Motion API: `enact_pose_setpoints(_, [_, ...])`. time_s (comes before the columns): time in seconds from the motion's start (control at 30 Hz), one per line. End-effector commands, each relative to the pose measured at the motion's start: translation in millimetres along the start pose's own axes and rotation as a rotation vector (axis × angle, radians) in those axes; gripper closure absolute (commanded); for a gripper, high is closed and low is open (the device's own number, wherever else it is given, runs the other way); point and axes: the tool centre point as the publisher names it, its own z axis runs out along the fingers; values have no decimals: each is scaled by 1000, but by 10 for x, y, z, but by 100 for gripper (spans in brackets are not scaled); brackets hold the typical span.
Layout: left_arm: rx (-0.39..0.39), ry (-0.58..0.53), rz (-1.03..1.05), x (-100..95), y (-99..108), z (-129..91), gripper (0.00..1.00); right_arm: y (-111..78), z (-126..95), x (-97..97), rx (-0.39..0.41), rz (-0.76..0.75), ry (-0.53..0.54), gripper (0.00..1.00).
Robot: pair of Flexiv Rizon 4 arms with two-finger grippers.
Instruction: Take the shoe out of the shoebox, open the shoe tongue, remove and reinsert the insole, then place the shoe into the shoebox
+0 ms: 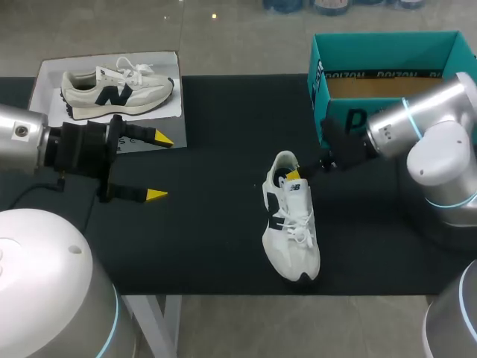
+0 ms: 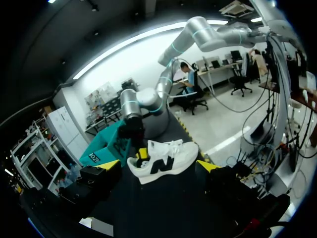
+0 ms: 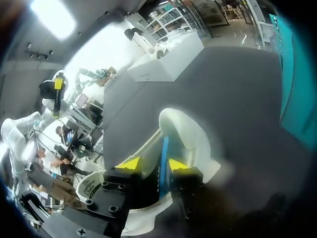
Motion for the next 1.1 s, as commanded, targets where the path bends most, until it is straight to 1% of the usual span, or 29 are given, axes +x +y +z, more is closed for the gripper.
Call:
enact_pose_setpoints(0.03, [-1, 2, 0, -2, 1, -4, 0, 121, -48, 22, -5, -7, -21, 0])
enact_pose_setpoints(0.17, [-1, 2, 0, -2, 1, -4, 0, 248, -113, 58, -22, -32, -35, 0])
enact_pose_setpoints(0.27, [-1, 2, 0, -2, 1, -4, 0, 347, -149, 38, -32, -45, -47, 0])
enact_pose_setpoints(0.4, [-1, 2, 0, -2, 1, -4, 0, 473, -230, 59, -53, -67, -59, 0])
enact_pose_setpoints(0.53, [-1, 2, 0, -2, 1, -4, 0, 560, -287, 140, -56, -99, -63, 0])
enact_pose_setpoints(0.67, [-1, 2, 0, -2, 1, -4, 0, 632, -380, 250, -29, -111, -115, 0])
enact_pose_setpoints(0.7, [-1, 2, 0, -2, 1, -4, 0, 651, -405, 265, -15, -102, -136, 0])
enact_pose_setpoints(0.77, [-1, 2, 0, -2, 1, -4, 0, 675, -439, 279, 10, -96, -145, 0])
enact_pose_setpoints(0.97, [-1, 2, 0, -2, 1, -4, 0, 687, -570, 364, 46, -35, -238, 0])
enact_pose_setpoints(1.07, [-1, 2, 0, -2, 1, -4, 0, 656, -607, 434, 97, -8, -344, 0])
enact_pose_setpoints(1.1, [-1, 2, 0, -2, 1, -4, 0, 633, -625, 464, 107, 22, -363, 0])
